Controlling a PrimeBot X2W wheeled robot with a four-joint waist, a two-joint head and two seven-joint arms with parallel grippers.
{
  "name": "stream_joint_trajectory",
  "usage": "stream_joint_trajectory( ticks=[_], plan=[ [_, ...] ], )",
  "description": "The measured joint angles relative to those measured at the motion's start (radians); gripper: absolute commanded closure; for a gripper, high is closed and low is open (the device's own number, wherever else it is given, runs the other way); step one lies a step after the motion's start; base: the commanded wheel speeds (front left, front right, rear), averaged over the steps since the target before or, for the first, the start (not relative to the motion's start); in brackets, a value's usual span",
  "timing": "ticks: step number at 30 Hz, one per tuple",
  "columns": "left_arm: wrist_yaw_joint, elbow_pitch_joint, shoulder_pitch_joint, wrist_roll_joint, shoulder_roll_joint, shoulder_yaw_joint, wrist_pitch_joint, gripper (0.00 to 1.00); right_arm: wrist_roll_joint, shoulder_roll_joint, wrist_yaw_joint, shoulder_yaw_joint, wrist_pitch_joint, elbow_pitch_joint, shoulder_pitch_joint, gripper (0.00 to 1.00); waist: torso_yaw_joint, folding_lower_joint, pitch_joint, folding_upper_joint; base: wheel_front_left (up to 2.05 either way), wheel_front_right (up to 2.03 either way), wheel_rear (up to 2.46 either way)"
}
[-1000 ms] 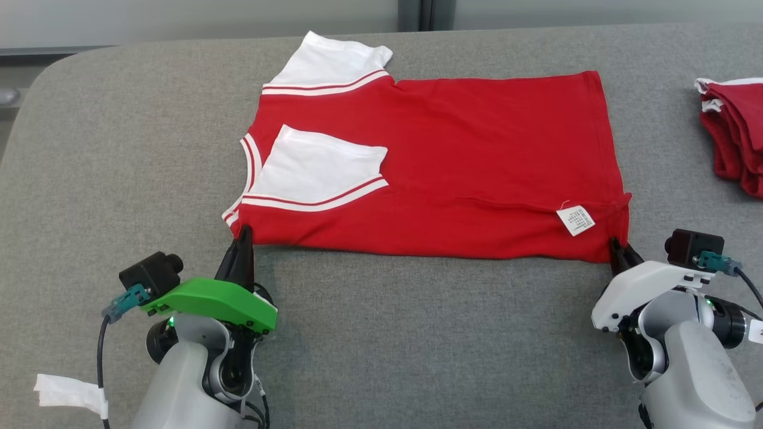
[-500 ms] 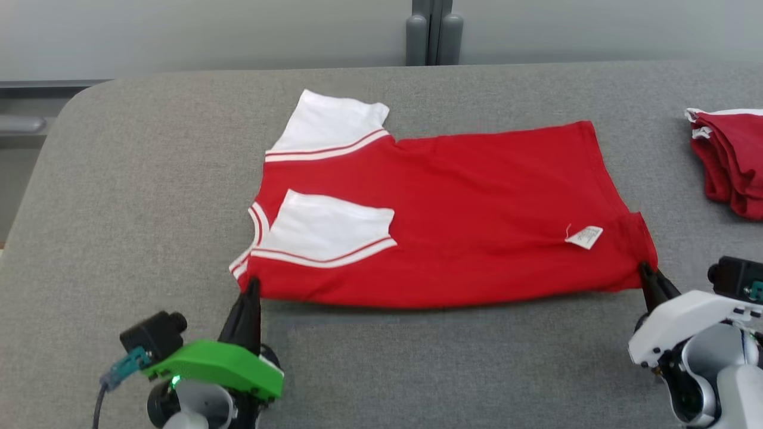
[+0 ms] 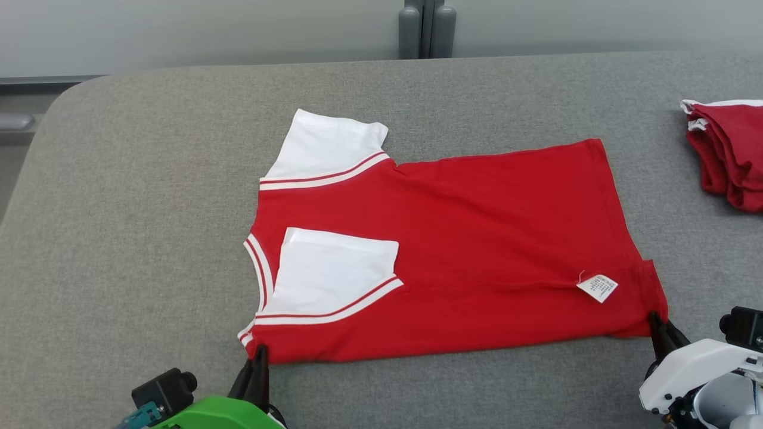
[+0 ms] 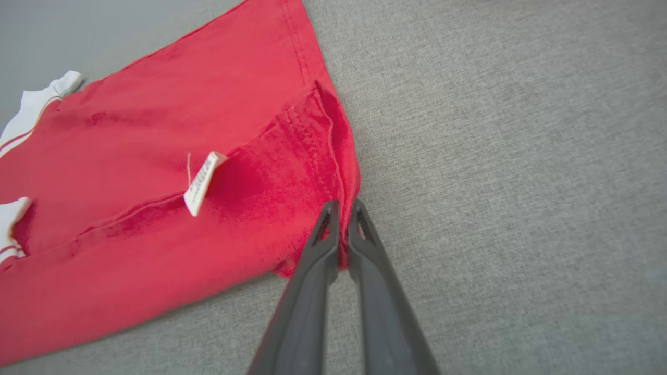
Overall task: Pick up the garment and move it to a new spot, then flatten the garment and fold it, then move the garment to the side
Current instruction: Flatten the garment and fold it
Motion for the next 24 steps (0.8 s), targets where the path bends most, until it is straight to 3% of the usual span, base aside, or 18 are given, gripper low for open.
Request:
stream_joint_trajectory(
  ticks=[6, 10, 15, 24],
  plan=[
    [0.026, -0.041, -0.021, 0.051, 0.067, 0.028, -0.006, 0.0, -0.009, 0.002, 0.0, -0.004, -0.017, -0.022, 0.001, 0.0, -0.013, 0.0, 0.009, 0.0, 0.0, 0.0, 0.0],
    [0.024, -0.072, -0.155, 0.121, 0.159, 0.03, 0.038, 0.0, -0.035, 0.002, 0.0, 0.001, -0.025, -0.075, -0.042, 0.0, -0.03, 0.0, 0.029, 0.0, 0.0, 0.0, 0.0],
    [-0.032, -0.069, -0.447, 0.193, 0.26, -0.003, 0.153, 0.0, -0.053, -0.01, 0.0, 0.044, -0.017, -0.123, -0.132, 0.0, -0.051, 0.0, 0.069, 0.0, 0.0, 0.0, 0.0],
    [-0.157, 0.164, -0.958, 0.213, 0.332, -0.052, 0.383, 0.0, -0.044, -0.029, 0.0, 0.189, -0.029, -0.091, -0.362, 0.0, -0.103, 0.0, 0.183, 0.0, 0.0, 0.0, 0.0]
  ],
)
